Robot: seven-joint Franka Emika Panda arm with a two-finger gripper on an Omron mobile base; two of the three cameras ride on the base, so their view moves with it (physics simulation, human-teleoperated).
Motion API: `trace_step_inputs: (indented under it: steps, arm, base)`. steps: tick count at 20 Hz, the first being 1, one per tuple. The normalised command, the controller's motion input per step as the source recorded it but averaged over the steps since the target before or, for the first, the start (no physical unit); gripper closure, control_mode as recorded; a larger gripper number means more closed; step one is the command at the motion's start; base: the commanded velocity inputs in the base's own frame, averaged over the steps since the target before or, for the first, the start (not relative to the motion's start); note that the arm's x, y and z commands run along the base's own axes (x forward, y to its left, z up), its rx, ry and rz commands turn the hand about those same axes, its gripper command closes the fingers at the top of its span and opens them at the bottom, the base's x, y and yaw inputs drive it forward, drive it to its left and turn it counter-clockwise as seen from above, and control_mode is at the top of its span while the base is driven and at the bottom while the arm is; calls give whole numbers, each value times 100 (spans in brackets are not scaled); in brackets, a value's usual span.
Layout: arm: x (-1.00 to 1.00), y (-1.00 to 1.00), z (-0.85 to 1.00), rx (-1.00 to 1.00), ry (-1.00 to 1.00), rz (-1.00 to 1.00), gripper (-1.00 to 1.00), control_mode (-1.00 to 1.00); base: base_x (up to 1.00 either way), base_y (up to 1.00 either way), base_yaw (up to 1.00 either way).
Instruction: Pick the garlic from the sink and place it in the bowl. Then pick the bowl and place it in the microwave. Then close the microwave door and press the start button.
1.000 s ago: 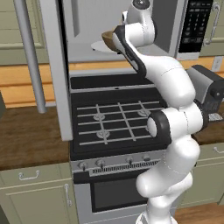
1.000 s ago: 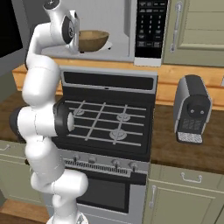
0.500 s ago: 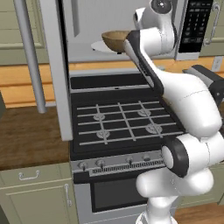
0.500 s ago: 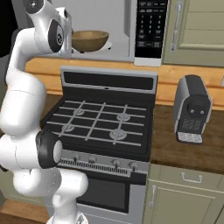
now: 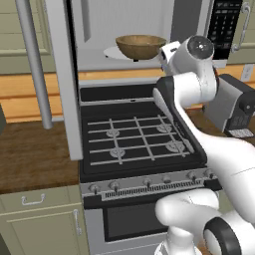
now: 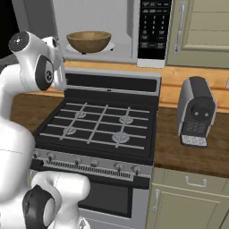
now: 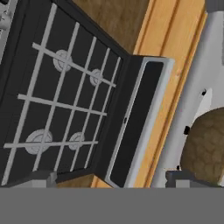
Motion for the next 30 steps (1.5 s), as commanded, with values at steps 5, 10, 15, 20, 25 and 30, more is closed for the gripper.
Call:
trace_step_inputs:
  steps: [5,10,15,20,25,30]
  arm:
    - [-100,32,-86,-13,6,12,-100,-100]
    - [-100,82,-48,-14,1,15,-100,-100]
    - [-100,88,-33,-15,2,6,-100,-100]
    - [-60,86,-13,-8,0,0,-100,-100]
    - [-28,99,0,-4,0,-4,-100,-100]
    - [-4,100,4,-4,-4,-12,-100,-100]
  base:
    - [0,0,0]
    - [0,0,0]
    - [0,0,0]
    - [0,0,0]
    - [0,0,0]
    - [0,0,0]
